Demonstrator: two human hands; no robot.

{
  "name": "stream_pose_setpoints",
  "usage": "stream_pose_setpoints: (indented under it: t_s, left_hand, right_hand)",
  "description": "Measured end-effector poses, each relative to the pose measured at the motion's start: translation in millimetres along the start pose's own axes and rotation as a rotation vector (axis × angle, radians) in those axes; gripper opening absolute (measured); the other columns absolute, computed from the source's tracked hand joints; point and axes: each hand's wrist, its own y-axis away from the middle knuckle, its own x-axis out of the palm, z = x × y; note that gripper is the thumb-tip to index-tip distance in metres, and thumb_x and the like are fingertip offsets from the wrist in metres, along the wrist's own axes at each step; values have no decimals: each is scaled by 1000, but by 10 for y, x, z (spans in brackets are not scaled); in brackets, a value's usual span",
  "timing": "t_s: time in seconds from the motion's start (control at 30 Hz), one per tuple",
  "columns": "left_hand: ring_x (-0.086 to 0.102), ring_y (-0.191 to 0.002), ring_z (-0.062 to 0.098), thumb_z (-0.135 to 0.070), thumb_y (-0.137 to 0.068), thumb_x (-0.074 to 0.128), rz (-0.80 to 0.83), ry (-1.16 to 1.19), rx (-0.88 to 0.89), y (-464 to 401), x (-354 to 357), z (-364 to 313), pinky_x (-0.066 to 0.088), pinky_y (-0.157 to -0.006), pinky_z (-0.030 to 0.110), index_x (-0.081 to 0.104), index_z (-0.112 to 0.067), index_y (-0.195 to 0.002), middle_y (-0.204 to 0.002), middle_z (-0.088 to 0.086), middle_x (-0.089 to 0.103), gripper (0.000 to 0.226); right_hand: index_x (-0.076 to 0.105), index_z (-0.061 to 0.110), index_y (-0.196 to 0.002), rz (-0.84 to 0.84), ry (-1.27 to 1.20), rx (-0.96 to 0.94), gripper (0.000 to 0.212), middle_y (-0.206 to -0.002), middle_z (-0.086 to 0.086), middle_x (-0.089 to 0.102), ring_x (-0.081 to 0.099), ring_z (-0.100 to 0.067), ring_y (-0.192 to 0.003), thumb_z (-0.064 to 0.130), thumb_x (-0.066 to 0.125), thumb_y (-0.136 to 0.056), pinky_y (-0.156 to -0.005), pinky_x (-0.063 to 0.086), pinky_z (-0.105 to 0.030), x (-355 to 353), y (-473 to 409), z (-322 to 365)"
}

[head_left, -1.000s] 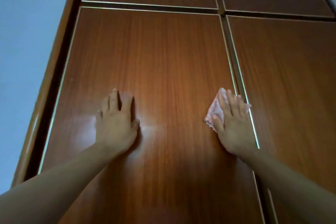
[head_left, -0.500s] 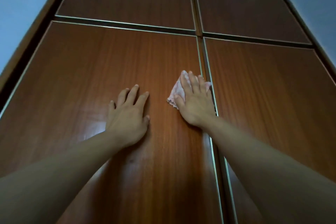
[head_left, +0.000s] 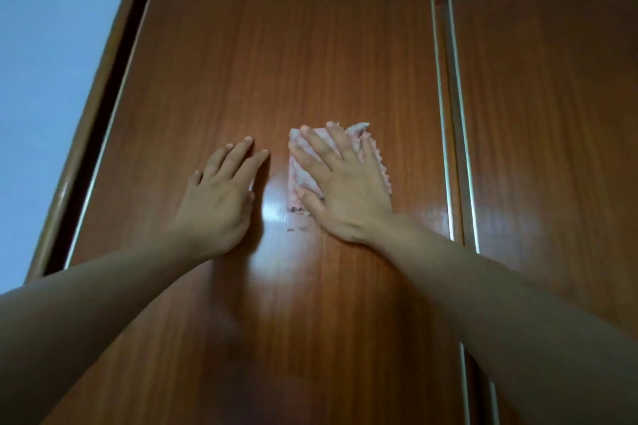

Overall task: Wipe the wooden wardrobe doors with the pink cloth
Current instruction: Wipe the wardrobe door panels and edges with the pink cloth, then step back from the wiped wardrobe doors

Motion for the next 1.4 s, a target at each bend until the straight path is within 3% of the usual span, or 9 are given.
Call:
stream_pose_setpoints:
  t_s: [0.1,0.27,0.5,0.7,0.83,1.03,1.17,1.23,1.4]
  left_hand:
    - [14,-141,28,-31,-76,21,66,5,10,263,-49,39,35,-99,53,25,-19,-145,-156,2,15,70]
    - [10,-142,23,-25,-75,29,187,26,22,587,-137,69,35,-100,48,25,-22,-144,-157,1,11,69]
    - [-14,-143,21,-26,-88,51,349,-49,-11,926,-34,46,28,-108,42,-3,-31,-146,-154,-4,-22,79]
    - [-19,-142,23,-25,-89,47,494,-8,49,1427,-9,-92,22,-110,45,-5,-30,-146,-153,-3,-27,77]
    - [0,-143,22,-28,-89,47,702,88,80,1844,-107,-176,24,-112,46,5,-29,-147,-155,-7,-17,72]
    - [4,-142,27,-29,-89,50,904,202,98,2420,-424,-491,26,-111,47,9,-26,-146,-156,-4,-13,70]
    - [-7,-143,24,-34,-89,52,984,258,131,2577,-682,-709,22,-113,48,1,-25,-147,-155,-5,-17,78]
    - [-9,-143,23,-36,-89,52,1002,277,154,2573,-888,-817,20,-114,48,-3,-25,-148,-156,-4,-16,81]
    - [-8,-144,25,-40,-89,50,979,235,160,2486,-1513,-1046,15,-114,49,-5,-27,-148,-157,-2,-9,81]
  right_hand:
    - [32,23,-149,39,-52,-202,67,-157,2,26,17,-29,-146,43,34,-85,-115,9,-56,120,464,393]
    - [19,28,-152,240,-40,-595,66,-160,6,15,5,-22,-148,37,41,-90,-118,-4,-47,209,1183,480]
    - [7,30,-153,108,-77,237,63,-161,3,5,-4,-22,-148,47,25,-95,-117,3,-53,16,986,254]
    - [4,27,-154,408,-159,210,107,-162,0,5,3,-27,-148,19,73,-72,-115,20,-54,33,2573,905]
    - [-17,50,-142,769,-343,268,99,-155,21,-23,-17,-11,-146,-4,47,-89,-116,28,-40,-367,3281,1116]
    - [46,25,-133,1105,-331,402,34,-140,-6,45,48,-21,-123,35,43,-101,-107,36,-33,-1467,3269,1373]
    - [29,21,-148,1100,-360,631,51,-147,-2,41,51,-20,-125,22,46,-100,-90,45,-21,-2199,2962,1414]
    - [31,21,-147,1079,-330,679,47,-139,-6,50,59,-18,-112,23,41,-101,-75,44,-15,-2492,2893,1388]
    - [43,22,-140,979,-306,671,40,-131,-3,57,61,-14,-104,27,40,-101,-72,42,-16,-2923,2795,1333]
